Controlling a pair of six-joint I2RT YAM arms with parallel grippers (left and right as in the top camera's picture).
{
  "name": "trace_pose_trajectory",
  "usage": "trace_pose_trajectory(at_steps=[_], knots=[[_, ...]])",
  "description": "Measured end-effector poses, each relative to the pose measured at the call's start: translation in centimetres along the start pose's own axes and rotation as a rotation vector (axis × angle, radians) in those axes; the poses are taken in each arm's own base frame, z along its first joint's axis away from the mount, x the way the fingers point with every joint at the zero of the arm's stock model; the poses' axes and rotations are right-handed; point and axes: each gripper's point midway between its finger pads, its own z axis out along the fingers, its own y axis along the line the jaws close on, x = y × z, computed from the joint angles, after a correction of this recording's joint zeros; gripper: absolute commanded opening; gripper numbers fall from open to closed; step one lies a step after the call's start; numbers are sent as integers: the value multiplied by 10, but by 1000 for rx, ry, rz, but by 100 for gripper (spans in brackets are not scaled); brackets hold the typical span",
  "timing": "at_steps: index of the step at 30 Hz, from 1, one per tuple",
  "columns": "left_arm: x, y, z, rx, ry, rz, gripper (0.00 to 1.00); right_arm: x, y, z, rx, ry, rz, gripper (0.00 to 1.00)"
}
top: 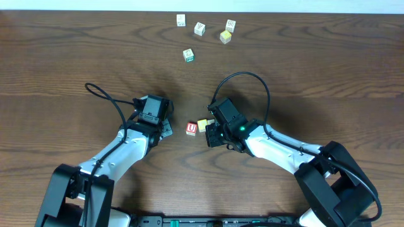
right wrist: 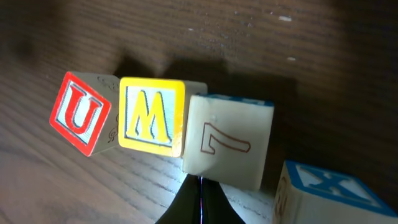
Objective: Lift 5 blocks
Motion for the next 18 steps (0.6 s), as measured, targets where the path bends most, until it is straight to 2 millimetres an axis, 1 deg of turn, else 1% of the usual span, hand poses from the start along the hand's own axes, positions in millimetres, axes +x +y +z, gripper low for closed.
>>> trace_pose_trajectory(at_steps=[7, 10, 14, 18], knots=[[0, 0, 0, 0, 0, 0, 8, 19, -3, -2, 5, 80, 12, 1], [0, 0, 0, 0, 0, 0, 7, 28, -6, -9, 20, 115, 18, 1], [0, 0, 0, 0, 0, 0, 7, 29, -14, -23, 70, 110, 19, 1], [0, 0, 0, 0, 0, 0, 7, 28, -25, -28, 134, 92, 16, 1]])
